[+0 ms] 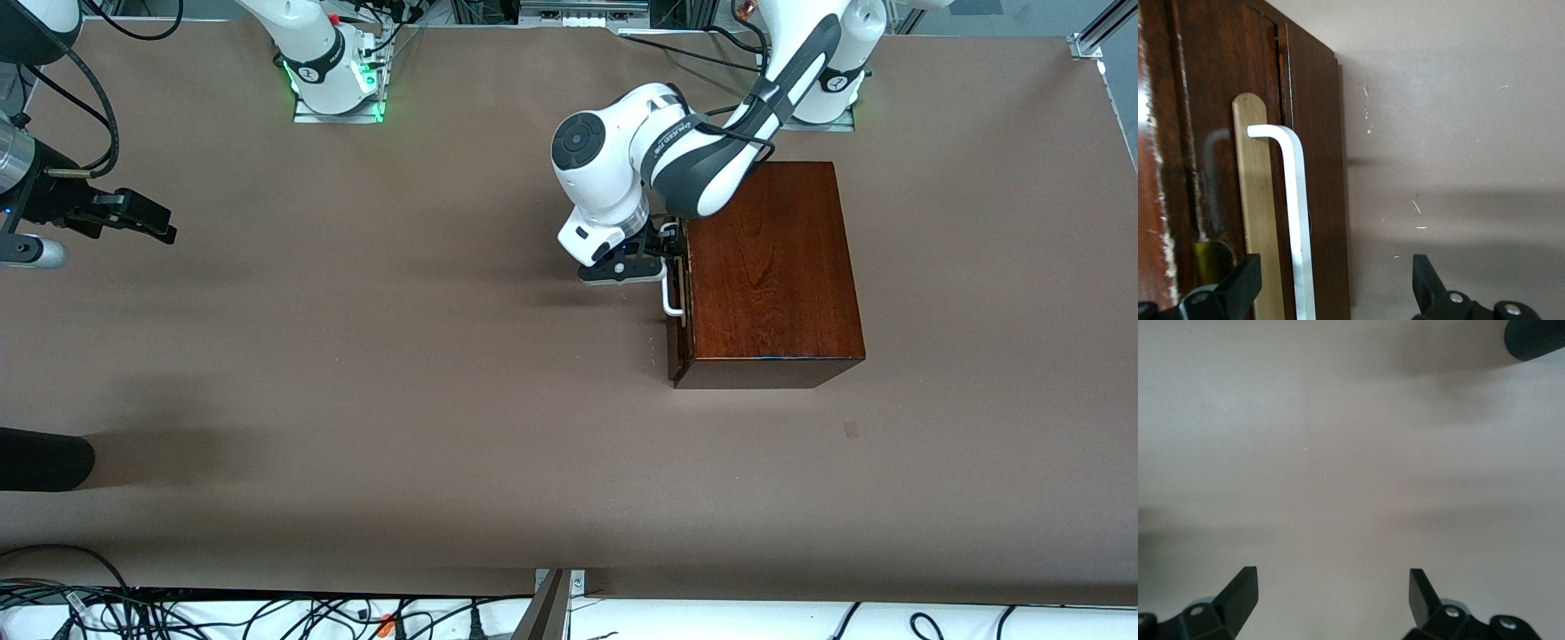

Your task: Open drawer, take yellow block, close drawer

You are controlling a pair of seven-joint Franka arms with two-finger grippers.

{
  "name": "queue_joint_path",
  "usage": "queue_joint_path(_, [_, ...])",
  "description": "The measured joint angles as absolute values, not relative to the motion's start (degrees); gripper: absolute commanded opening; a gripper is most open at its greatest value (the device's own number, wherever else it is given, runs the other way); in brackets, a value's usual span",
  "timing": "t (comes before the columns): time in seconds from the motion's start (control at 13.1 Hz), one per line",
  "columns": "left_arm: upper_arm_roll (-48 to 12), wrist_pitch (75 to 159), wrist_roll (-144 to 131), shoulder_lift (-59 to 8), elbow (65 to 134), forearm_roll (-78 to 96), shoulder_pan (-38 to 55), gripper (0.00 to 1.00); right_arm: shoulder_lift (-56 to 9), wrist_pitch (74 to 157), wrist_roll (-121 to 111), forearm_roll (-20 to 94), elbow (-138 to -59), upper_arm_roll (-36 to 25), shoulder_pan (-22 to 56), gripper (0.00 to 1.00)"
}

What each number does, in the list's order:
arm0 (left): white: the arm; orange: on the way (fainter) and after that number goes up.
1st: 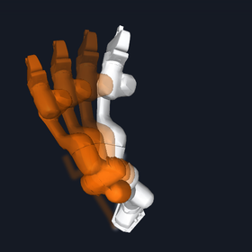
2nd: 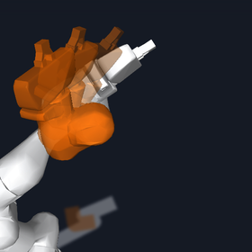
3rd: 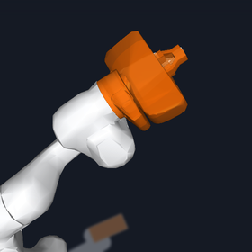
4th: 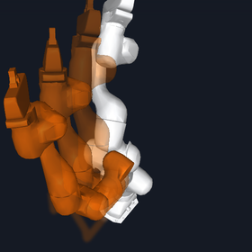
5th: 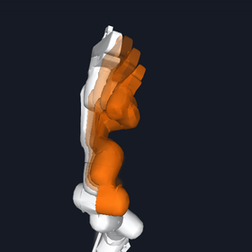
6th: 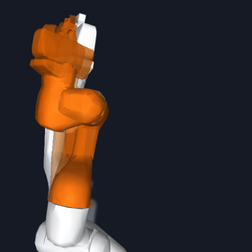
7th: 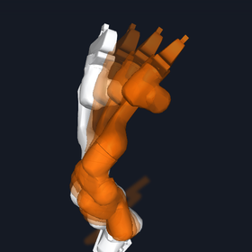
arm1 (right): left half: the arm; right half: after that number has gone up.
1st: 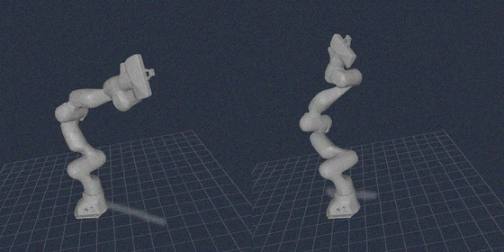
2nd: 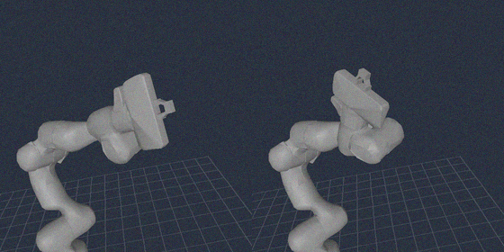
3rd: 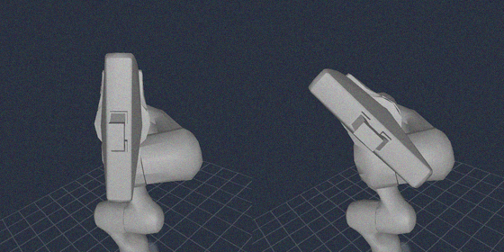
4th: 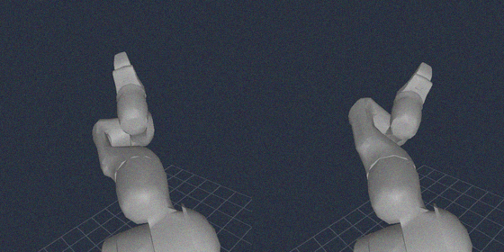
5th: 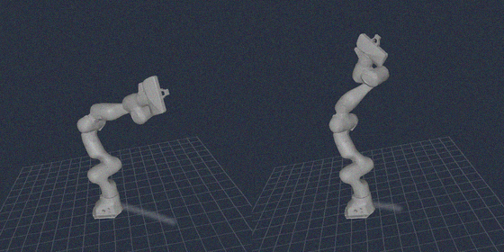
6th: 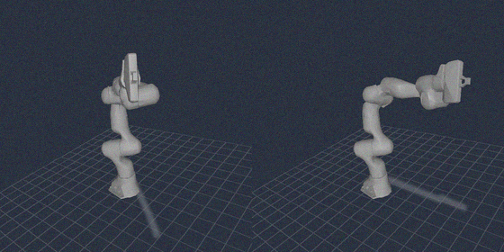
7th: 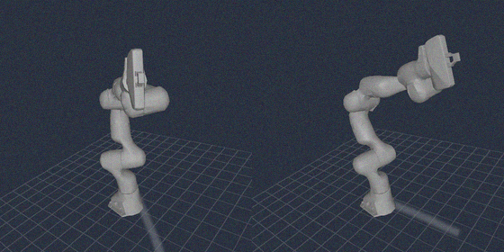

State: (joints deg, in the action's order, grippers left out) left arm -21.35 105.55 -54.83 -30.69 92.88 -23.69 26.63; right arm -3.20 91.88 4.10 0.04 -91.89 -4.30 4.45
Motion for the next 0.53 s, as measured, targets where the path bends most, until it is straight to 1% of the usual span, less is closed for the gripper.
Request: queue_joint_path(0.53, [-21.3, 105.6, -55.0, -32.6, 93.1, -27.3, 26.9, 1.0, -3.2, 91.9, 4.1, 0.0, -91.9, -4.3, 4.4, 1.0])
